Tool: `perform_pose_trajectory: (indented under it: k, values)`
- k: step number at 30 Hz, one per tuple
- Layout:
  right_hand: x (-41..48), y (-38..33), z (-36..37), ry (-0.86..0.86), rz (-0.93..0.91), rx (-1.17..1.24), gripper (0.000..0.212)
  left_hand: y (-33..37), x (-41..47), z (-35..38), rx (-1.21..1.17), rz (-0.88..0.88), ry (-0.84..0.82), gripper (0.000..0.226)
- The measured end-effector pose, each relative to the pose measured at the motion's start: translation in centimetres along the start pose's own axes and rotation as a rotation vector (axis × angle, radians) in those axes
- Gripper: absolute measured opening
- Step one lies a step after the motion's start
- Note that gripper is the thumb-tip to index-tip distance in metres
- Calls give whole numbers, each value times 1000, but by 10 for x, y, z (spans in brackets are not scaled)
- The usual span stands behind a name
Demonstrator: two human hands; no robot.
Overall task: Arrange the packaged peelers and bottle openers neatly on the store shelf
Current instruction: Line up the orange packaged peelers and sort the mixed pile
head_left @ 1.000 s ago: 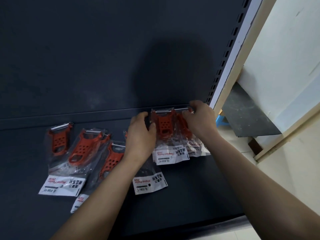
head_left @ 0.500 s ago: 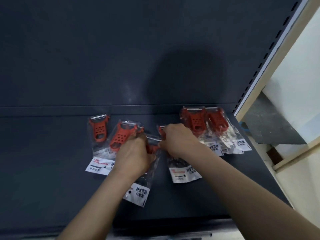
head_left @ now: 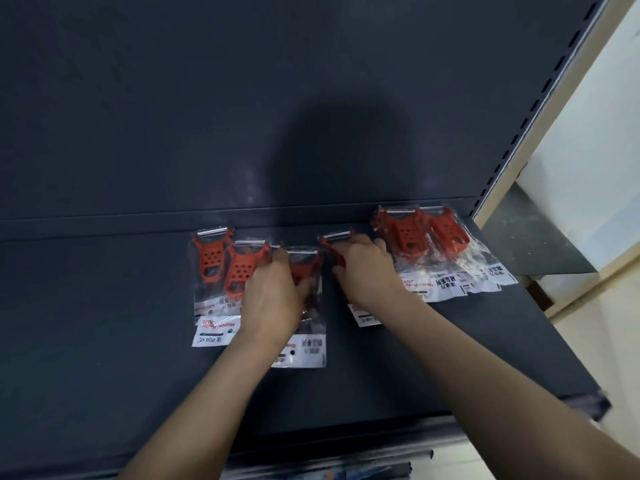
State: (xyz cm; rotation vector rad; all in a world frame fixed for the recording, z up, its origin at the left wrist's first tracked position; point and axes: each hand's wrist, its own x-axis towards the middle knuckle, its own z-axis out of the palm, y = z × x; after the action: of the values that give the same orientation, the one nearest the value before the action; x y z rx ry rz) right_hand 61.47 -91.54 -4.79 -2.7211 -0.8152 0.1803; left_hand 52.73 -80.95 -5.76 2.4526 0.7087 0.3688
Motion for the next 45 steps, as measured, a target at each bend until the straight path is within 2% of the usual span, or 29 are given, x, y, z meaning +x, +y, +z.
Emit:
perform_pose_trajectory:
  k: [3, 6, 9, 12, 18, 24, 33, 37, 41, 45]
  values:
    - [-8, -16, -8, 52, -11, 128, 24, -4, 2, -4, -42, 39, 64, 20]
    - [-10, -33, -5, -14, 45, 163, 34, -18, 7, -13, 156, 14, 200, 25]
    - [-10, -45, 4, -69, 76, 76, 48, -32, 8, -22, 320, -128, 104, 45]
    - [-10, -53, 11, -63, 101, 32, 57, -39, 6, -24, 241, -130, 33, 50]
    - [-10, -62, 9, -34, 117, 86, 44, -44, 6, -30, 119, -154, 52, 54]
    - [-6, -50, -10, 117, 152, 59, 39, -38, 4, -29, 136, -129, 73, 47]
    - [2, -20, 1, 100, 241, -57, 38, -34, 2, -29, 276, -160, -75, 73]
    - [0, -18, 4, 54, 223, -66, 32, -29, 4, -25, 266, -109, -128, 63]
    - [2, -14, 5, 79, 212, -79, 30, -17, 6, -15, 247, -67, -123, 66]
    - [6, -10, 5, 126, 209, -90, 34, -4, 11, -3, 248, -41, -102, 58]
